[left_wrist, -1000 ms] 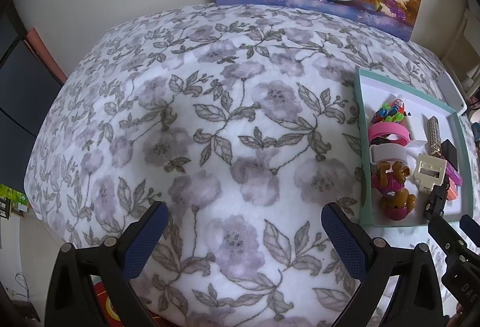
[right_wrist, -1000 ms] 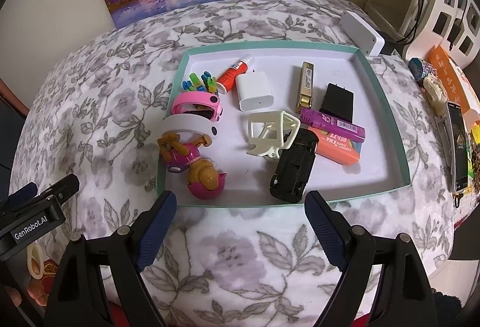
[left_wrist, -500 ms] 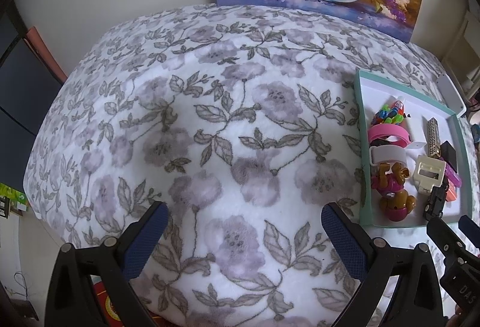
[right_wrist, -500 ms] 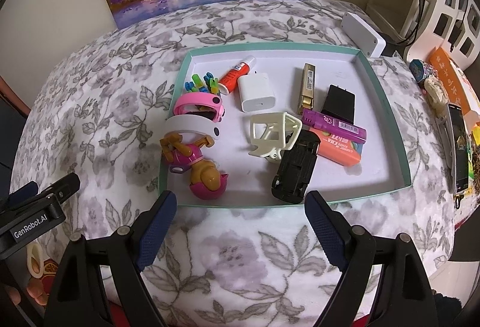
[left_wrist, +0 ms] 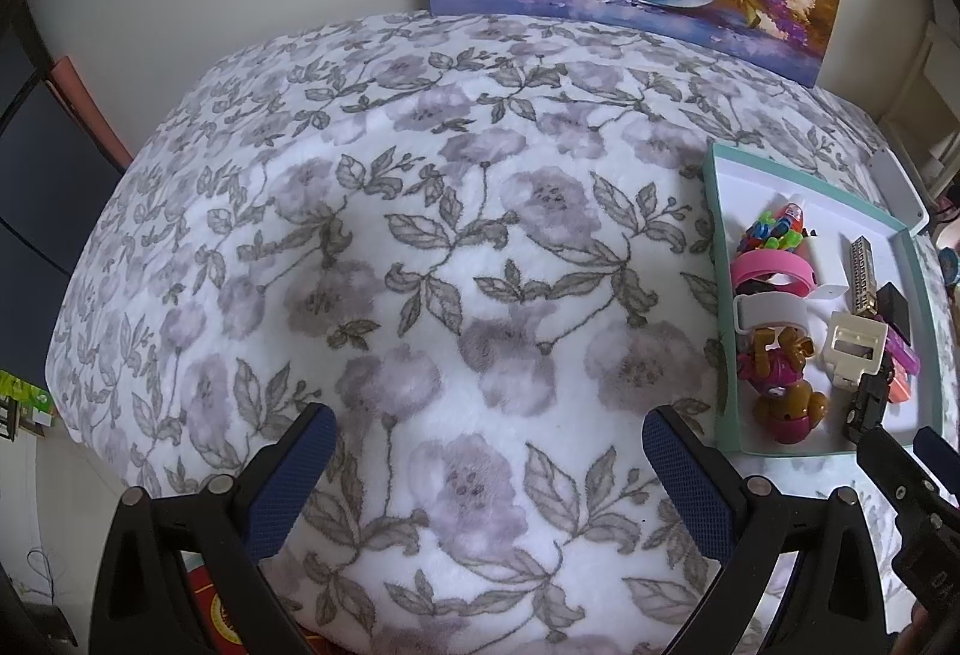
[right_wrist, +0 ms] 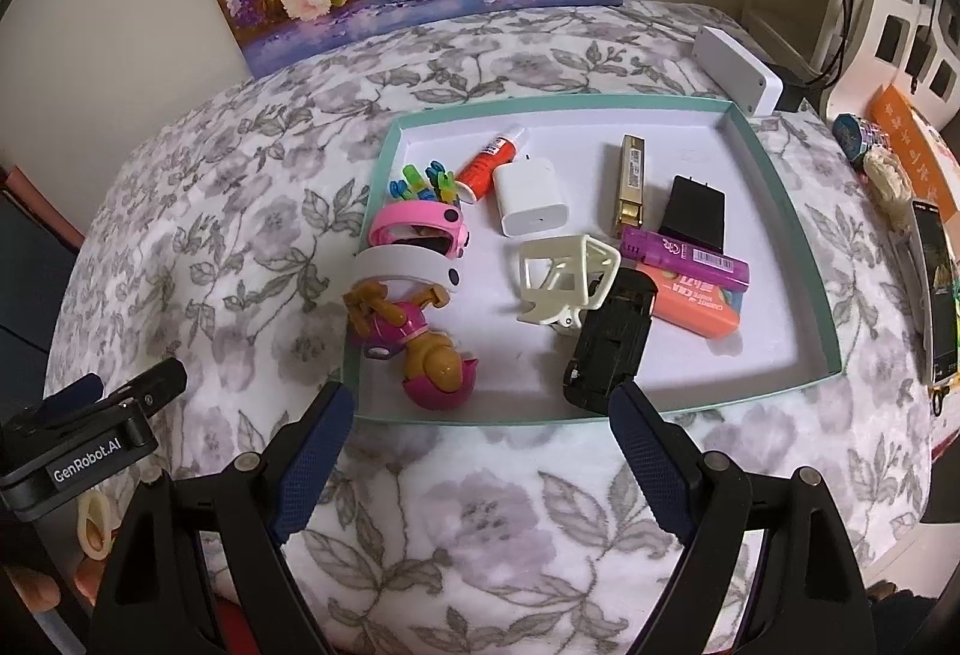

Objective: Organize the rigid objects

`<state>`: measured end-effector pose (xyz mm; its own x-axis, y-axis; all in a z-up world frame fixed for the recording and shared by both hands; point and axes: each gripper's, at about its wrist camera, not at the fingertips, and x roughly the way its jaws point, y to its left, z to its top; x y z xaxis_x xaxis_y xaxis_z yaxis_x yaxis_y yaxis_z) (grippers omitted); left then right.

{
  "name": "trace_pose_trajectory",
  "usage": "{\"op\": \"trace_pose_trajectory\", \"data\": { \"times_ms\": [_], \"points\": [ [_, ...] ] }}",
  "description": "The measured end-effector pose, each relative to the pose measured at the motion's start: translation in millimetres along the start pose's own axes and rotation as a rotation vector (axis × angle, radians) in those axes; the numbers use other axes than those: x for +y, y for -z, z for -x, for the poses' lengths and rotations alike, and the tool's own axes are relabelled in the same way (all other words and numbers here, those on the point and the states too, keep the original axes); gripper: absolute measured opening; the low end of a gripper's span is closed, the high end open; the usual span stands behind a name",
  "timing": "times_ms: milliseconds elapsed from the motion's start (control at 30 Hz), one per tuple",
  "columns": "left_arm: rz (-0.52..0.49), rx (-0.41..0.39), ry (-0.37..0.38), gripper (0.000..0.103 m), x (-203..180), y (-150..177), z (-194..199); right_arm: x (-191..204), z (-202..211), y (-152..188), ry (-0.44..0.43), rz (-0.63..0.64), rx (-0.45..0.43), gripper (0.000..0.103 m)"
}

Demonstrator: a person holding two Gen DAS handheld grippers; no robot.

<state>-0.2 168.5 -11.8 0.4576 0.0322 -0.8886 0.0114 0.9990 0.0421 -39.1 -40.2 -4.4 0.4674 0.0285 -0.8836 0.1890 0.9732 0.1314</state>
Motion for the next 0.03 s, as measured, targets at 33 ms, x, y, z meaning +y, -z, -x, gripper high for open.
{"op": "trace_pose_trajectory", "data": {
  "times_ms": [33],
  "points": [
    [0.000,0.000,0.000,0.103,-0.1,0.0,0.0,0.1,-0.3,0.0,0.004,0.000,0.001,0.088]
  ]
}}
